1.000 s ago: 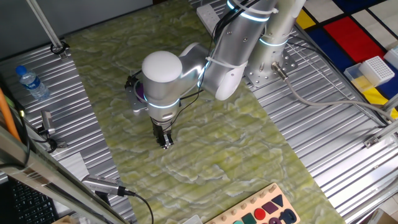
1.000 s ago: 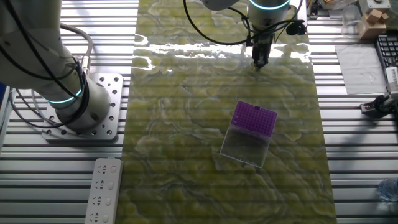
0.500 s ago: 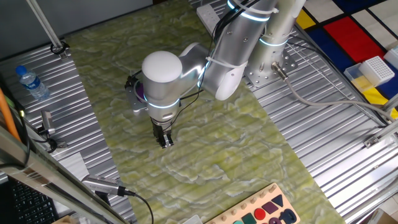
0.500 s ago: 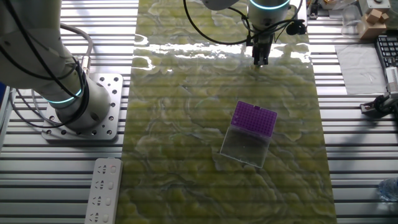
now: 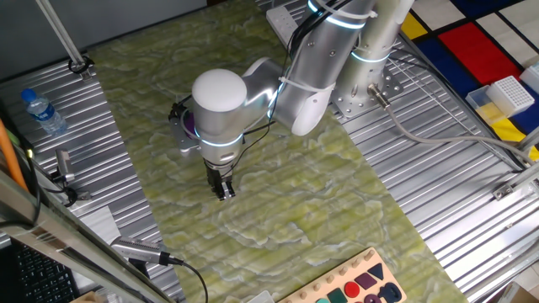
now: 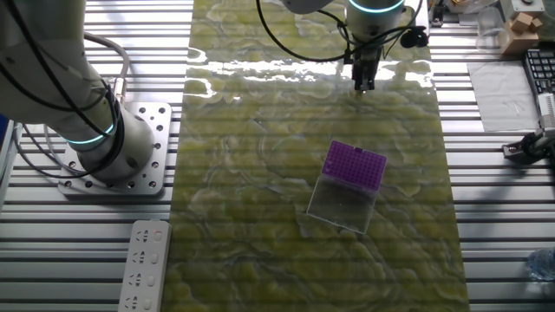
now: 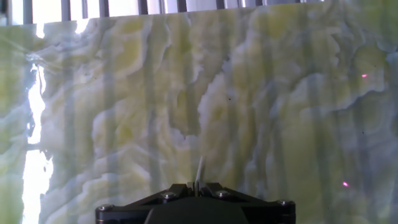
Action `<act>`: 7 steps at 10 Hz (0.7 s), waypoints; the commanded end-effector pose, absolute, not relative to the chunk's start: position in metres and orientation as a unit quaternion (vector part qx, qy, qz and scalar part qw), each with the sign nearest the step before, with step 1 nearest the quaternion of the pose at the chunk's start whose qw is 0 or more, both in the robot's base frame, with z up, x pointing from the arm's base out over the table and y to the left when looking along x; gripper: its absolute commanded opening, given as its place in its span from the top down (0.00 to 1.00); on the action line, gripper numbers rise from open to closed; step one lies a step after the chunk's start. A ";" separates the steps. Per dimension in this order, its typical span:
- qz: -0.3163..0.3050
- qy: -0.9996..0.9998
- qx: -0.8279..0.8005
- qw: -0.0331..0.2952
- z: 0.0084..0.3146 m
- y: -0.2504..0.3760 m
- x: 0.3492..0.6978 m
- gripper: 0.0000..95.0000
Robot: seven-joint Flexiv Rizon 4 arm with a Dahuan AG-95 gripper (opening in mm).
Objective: Insert a small pipette tip into the holder for small pipette tips
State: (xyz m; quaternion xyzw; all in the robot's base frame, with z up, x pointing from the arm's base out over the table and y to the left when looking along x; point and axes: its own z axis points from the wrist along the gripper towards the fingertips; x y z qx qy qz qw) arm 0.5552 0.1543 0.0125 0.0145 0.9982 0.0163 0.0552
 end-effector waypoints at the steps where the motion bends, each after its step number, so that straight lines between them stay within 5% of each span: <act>1: 0.012 0.999 -0.017 0.049 0.021 0.154 0.555 1.00; 7: 0.014 0.998 -0.034 0.050 0.025 0.153 0.556 1.00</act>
